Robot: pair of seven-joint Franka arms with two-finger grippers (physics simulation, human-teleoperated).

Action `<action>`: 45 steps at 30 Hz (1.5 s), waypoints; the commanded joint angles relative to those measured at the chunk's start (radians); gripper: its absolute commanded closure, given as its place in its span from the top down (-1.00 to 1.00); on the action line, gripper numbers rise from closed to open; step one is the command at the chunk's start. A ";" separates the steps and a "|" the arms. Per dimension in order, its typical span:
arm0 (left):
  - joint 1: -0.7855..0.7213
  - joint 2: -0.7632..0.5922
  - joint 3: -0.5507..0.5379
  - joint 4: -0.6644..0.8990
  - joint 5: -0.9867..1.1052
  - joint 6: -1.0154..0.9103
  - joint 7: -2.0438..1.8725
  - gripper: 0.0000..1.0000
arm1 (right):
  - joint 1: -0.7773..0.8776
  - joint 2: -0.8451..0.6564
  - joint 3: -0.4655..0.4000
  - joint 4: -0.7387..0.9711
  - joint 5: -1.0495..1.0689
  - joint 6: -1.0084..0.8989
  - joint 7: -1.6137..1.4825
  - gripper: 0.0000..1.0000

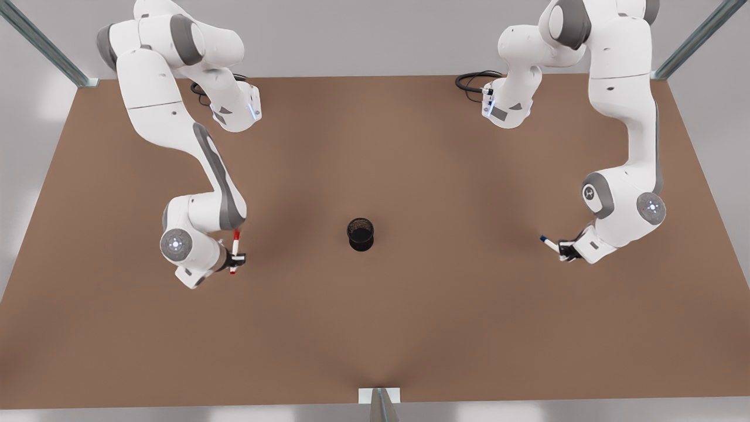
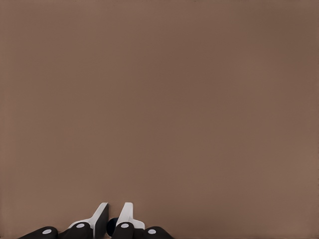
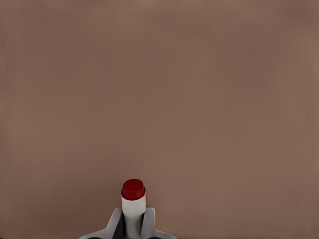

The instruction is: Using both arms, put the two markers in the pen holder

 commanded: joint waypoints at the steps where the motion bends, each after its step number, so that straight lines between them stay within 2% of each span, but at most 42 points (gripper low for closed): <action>1: 0.000 -0.003 0.000 0.038 0.007 -0.140 -0.082 -0.57 | -0.001 -0.029 0.000 0.025 -0.012 -0.009 -0.024 -0.51; 6: -0.006 -0.020 -0.001 0.128 0.036 -0.258 -0.114 -0.57 | -0.002 -0.057 -0.006 0.279 -0.010 -0.273 -0.048 -0.51; 9: -0.020 -0.019 -0.009 0.147 0.036 -0.270 -0.172 -0.57 | -0.005 -0.123 -0.009 0.299 -0.010 -0.320 -0.048 -0.51; 12: -0.027 -0.020 -0.084 0.178 0.036 -0.301 -0.324 -0.57 | -0.012 -0.130 -0.002 0.299 -0.007 -0.322 -0.046 -0.51; 14: -0.090 -0.014 -0.086 0.283 0.036 -0.405 -0.473 -0.57 | -0.012 -0.130 -0.002 0.299 -0.007 -0.323 -0.046 -0.51; 18: -0.221 -0.014 -0.086 0.385 0.036 -0.488 -0.726 -0.57 | -0.012 -0.130 0.000 0.299 -0.009 -0.328 -0.048 -0.51; 24: -0.460 -0.011 -0.086 0.406 0.024 -0.488 -1.106 -0.57 | -0.004 -0.130 0.000 0.302 -0.009 -0.323 -0.044 -0.51; 28: -0.558 0.031 -0.087 0.437 0.001 -0.482 -1.301 -0.57 | -0.004 -0.129 0.000 0.306 -0.009 -0.320 -0.046 -0.51; 33: -0.636 0.123 -0.113 0.572 -0.033 -0.477 -1.542 -0.57 | -0.002 -0.127 0.000 0.309 -0.009 -0.320 -0.046 -0.51; 38: -0.701 0.149 -0.121 0.576 -0.032 -0.410 -1.670 -0.57 | -0.002 -0.126 0.000 0.313 -0.009 -0.320 -0.046 -0.51; 45: -0.704 0.184 -0.121 0.578 -0.032 -0.295 -1.706 -0.57 | 0.004 -0.127 0.015 0.321 -0.009 -0.320 -0.041 -0.51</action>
